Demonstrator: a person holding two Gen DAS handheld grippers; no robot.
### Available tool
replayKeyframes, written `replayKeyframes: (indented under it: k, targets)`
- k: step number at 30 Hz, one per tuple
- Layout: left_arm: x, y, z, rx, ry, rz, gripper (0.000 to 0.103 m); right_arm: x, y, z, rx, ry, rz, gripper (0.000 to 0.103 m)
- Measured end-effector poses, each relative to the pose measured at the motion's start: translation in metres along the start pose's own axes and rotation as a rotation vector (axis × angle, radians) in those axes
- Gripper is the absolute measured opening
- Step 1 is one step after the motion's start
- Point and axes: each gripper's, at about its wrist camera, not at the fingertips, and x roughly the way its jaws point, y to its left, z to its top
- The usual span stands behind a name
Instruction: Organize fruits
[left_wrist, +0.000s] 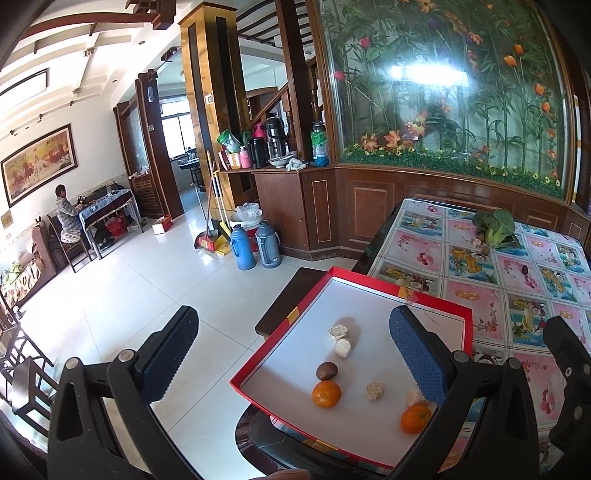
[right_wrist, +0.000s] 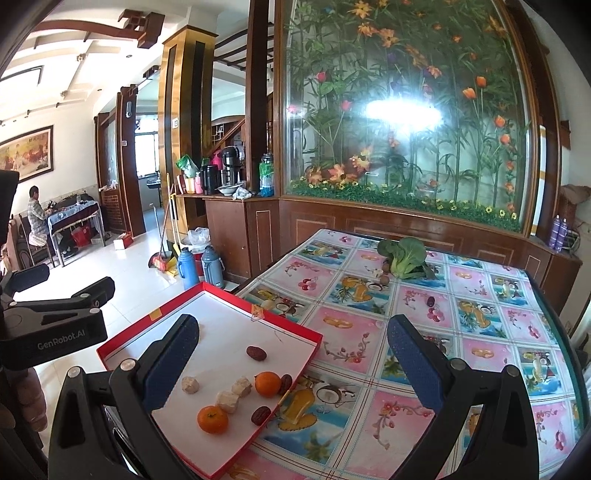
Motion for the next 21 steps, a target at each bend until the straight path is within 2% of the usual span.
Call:
replayKeyframes:
  k: [21]
  targets:
    - [0.018,-0.003,-0.011,-0.009,0.06,-0.033,0.103,0.01,0.009,-0.007,-0.016,0.043,0.023,0.102]
